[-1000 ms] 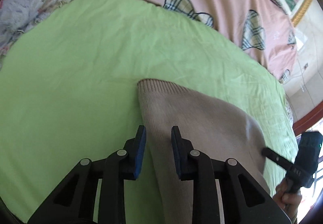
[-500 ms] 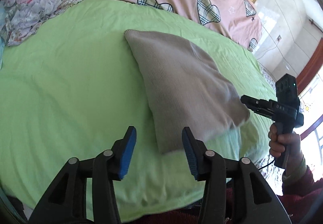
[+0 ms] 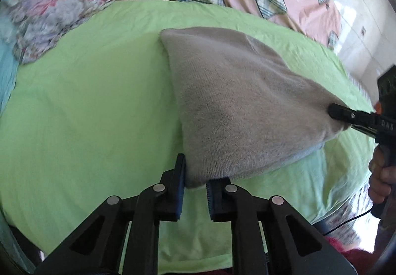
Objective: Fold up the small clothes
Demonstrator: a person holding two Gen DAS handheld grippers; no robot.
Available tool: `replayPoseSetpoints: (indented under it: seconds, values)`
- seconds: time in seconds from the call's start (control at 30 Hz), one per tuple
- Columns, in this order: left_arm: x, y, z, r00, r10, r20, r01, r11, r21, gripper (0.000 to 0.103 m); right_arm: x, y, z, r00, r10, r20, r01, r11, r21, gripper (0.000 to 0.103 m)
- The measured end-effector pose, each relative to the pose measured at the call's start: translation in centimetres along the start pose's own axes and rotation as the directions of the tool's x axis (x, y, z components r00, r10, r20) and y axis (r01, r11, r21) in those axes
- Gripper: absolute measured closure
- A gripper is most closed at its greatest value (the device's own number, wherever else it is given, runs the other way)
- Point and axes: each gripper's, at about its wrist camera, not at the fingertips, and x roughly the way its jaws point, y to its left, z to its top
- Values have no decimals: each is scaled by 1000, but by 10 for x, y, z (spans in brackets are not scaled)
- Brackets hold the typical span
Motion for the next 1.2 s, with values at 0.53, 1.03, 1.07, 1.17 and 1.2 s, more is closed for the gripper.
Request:
replayPoseSetpoints:
  seconds: [0.53, 1.03, 1.07, 1.17, 1.2]
  values:
    - [15, 3, -5, 993, -23, -118, 23, 1000, 1, 90, 26, -34, -12, 971, -202, -131, 197, 979, -50, 98]
    - [-32, 1, 46, 984, -173, 49, 172, 985, 28, 84, 3, -23, 39, 989, -142, 37, 140, 989, 50, 57]
    - [-30, 0, 51, 982, -184, 52, 183, 983, 20, 84, 13, -24, 45, 991, -131, 35, 129, 990, 57, 57]
    - [-20, -7, 60, 978, -202, 57, 201, 979, 20, 81, 39, -30, 57, 995, -103, 14, 102, 991, 86, 57]
    - [-17, -9, 63, 978, -202, 51, 201, 979, 23, 79, 50, -31, 59, 995, -95, 4, 94, 991, 99, 58]
